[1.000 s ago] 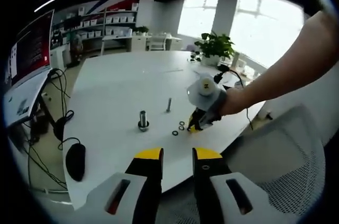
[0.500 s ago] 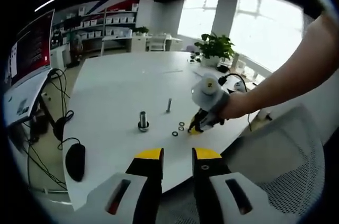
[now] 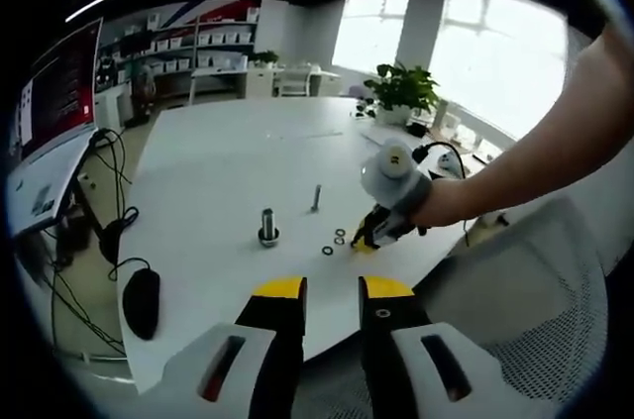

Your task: Place the washer onto the threaded stud by aligning its center hole with the stud, sliding it down to the base, and recovering from edge contact or off-axis alignment until the washer reaches the visible bottom stop.

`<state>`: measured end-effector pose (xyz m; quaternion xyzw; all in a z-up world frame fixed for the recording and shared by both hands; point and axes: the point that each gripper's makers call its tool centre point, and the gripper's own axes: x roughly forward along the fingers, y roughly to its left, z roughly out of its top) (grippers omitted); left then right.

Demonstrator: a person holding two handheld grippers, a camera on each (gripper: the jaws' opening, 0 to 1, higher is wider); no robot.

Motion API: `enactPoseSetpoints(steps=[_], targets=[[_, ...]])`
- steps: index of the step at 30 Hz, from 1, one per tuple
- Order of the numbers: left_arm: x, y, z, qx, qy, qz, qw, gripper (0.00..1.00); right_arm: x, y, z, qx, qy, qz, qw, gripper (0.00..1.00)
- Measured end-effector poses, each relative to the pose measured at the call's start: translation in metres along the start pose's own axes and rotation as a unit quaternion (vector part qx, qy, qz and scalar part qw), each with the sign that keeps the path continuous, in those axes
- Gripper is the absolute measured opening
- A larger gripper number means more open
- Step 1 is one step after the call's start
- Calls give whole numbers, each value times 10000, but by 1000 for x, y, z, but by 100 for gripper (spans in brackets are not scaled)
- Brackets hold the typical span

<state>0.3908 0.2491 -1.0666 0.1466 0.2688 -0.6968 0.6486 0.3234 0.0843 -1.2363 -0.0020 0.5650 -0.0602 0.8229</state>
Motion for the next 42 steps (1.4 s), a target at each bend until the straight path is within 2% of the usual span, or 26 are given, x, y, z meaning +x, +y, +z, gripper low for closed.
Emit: enactPoseSetpoints(steps=[2,6,9,13,15,19,25,27,31,42], targets=[[0,0,-1,15,14,-10,10000,19,-3,0,1,-77,53,17,10000,14],[1,0,1,-8,-20,-5,10000,19,-10,-10,15,-38,-164,-10,9999,14],[1,0,0,26,5,-19,10000,18,-8,-28,25,-47,-291,-107,9995,14],[0,0,0,30,17,-8,10000,18,-18,-35,44,166,-498,12,9986,14],[0,1,0,15,22,18,10000,18,-31,-34,53,91,-598,-64,9981,14],[1,2,-1,14,28,36,10000,18,-30,-51,72,-28,-743,-195,9970,14],[1,2,-3,24,88,37,10000,18,-33,-71,88,-7,-889,-255,9957,14],[1,2,-3,28,89,48,9999,18,-29,-78,91,-54,-895,-302,9955,14],[1,3,-1,28,76,62,9999,17,-30,-71,90,-25,-856,-278,9959,14],[1,2,-3,37,106,66,9999,17,-24,-79,91,-207,-774,-335,9962,14]])
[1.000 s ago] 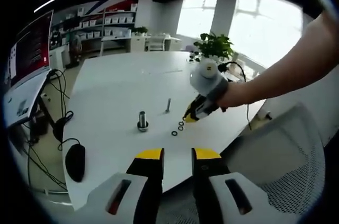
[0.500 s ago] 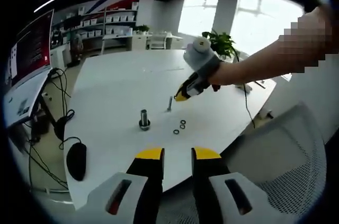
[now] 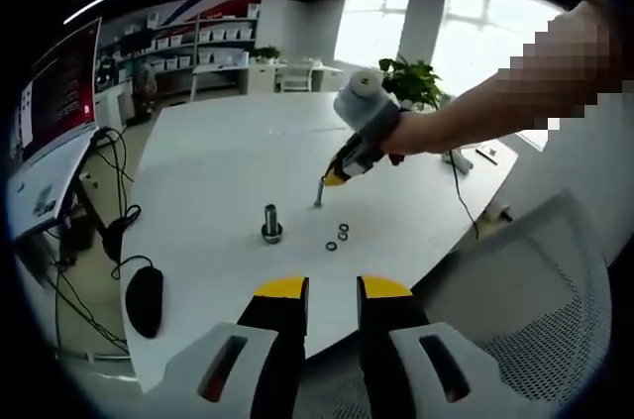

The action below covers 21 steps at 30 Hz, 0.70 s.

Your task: Place the washer onto the threaded stud by aligning its center hole with the stud, sliding it down to the base, and recovering from edge contact or off-axis alignment until the washer reaches the visible bottom stop.

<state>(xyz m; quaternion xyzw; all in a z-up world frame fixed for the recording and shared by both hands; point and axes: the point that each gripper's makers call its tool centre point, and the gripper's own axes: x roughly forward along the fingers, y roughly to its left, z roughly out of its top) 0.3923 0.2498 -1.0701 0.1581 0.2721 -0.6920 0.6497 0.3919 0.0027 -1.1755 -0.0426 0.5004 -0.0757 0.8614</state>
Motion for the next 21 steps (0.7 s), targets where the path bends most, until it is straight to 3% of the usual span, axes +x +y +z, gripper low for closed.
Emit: enactPoseSetpoints(steps=[6,14,21], targets=[[0,0,0,6,-8,9,10000,17,5,1,4,8,0,3,10000,14],[-1,3,1,-19,-26,58,10000,17,12,4,1,-336,206,23,9992,14],[1,2,-1,2,16,31,10000,17,22,3,-2,-205,354,114,9991,14]])
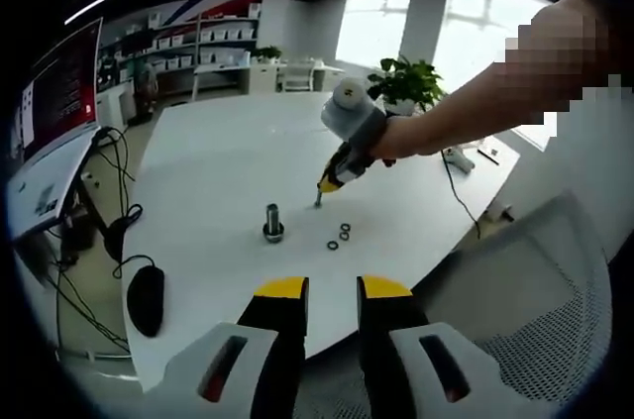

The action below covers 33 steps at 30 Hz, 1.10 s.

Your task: Place the washer onto the threaded stud by aligning its center hole with the stud, sliding it down to the base, and recovering from edge contact or off-axis alignment until the washer reaches the visible bottom stop.

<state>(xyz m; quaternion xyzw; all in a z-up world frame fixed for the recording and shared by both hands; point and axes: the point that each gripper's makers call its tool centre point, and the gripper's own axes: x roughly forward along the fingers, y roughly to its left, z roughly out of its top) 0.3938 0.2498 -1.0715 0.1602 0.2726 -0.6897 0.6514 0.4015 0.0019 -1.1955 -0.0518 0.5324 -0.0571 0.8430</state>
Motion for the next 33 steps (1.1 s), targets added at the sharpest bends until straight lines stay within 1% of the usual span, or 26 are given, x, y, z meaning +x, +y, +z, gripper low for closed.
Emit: enactPoseSetpoints(steps=[4,8,10,12,14,15,17,19,20,21,22,24,25,27,28,30,33], targets=[[0,-1,0,-1,12,-19,10000,17,1,5,-2,34,59,48,10000,14],[0,0,-1,-9,32,-23,10000,17,15,7,-7,94,169,139,9997,14],[1,0,-1,-12,27,-18,10000,17,17,10,-10,131,240,177,9995,14],[1,0,-1,-21,19,-23,10000,17,27,12,-13,139,280,224,9993,14],[1,0,-2,-11,35,-35,10000,17,26,15,-16,135,356,241,9990,14],[1,0,-2,-10,41,-37,10000,17,19,19,-16,133,389,249,9988,14],[1,-1,-3,-16,53,-45,10000,17,19,22,-19,217,458,304,9983,15],[1,-1,-2,-23,45,-43,10000,17,22,22,-18,210,451,293,9983,14],[1,-1,-2,-27,40,-45,10000,17,22,24,-20,182,528,332,9979,8],[1,-1,-2,-30,35,-50,10000,17,25,27,-23,148,622,456,9969,5],[1,-1,-2,-27,37,-55,10000,17,26,30,-25,178,663,502,9964,4],[1,-2,-2,-14,44,-74,10000,17,25,29,-24,102,597,474,9970,4],[1,-2,-2,-9,46,-76,10000,17,24,29,-25,154,630,468,9968,5],[1,-2,-2,-22,44,-77,10000,17,24,30,-25,408,639,488,9959,7],[1,-2,-2,-25,41,-75,10000,17,24,31,-25,429,637,482,9959,8],[1,-1,-2,-23,32,-75,10000,17,26,31,-26,406,652,468,9959,9],[1,-1,-2,-11,33,-72,10000,17,21,38,-32,363,729,466,9956,10]])
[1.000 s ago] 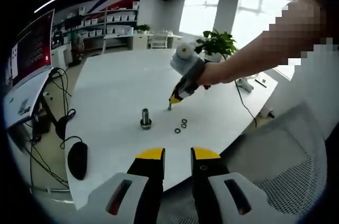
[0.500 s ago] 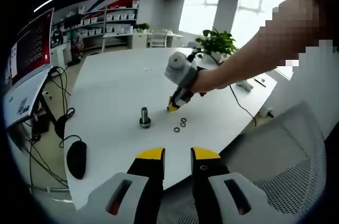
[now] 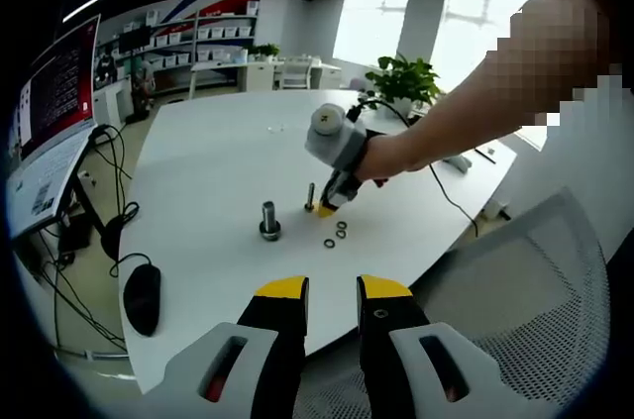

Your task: Place the washer onto the threaded stud by aligning its center hole with the stud, sliding it down to the base, and recovering from edge contact or off-axis alignment until the washer reaches the visible bottom stop.

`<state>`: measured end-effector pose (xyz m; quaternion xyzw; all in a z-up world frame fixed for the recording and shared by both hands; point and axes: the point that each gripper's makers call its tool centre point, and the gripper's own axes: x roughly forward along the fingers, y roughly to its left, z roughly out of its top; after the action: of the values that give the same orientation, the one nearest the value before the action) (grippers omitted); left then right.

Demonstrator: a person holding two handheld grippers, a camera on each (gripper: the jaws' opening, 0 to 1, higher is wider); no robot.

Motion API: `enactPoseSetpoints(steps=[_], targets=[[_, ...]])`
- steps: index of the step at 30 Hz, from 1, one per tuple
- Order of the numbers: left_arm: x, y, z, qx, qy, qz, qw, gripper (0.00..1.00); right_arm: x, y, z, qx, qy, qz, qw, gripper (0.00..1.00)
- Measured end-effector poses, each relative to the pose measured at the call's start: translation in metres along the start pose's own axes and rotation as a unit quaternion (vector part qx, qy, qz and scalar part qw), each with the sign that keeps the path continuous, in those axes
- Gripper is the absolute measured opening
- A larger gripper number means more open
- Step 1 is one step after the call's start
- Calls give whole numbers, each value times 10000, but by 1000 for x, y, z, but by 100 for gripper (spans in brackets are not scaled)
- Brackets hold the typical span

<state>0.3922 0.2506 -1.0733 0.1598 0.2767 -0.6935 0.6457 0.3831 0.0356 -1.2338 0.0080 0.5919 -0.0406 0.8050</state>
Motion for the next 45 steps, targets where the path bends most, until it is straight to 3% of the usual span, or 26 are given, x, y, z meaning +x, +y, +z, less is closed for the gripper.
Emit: enactPoseSetpoints(steps=[5,11,19,26,30,37,41,45], targets=[[0,0,1,-1,-3,-5,10000,17,-7,4,-16,-316,255,7,9992,14],[-1,1,2,2,-32,24,10000,17,-5,3,-25,-121,305,137,9994,19],[0,-1,-2,45,39,-21,10000,17,-10,13,-34,79,50,82,9999,21],[2,-2,-3,74,93,-49,9999,17,-11,9,-40,-101,187,89,9997,21],[2,-3,-3,89,114,-67,9999,17,-11,9,-41,-6,-27,152,9999,21],[2,-4,-4,97,134,-87,9998,16,-9,16,-40,-493,138,217,9985,16],[2,-3,-5,95,145,-76,9998,16,-4,13,-39,-910,486,311,9942,16],[2,-3,-5,98,160,-76,9998,16,0,14,-41,-1976,809,552,9754,16]])
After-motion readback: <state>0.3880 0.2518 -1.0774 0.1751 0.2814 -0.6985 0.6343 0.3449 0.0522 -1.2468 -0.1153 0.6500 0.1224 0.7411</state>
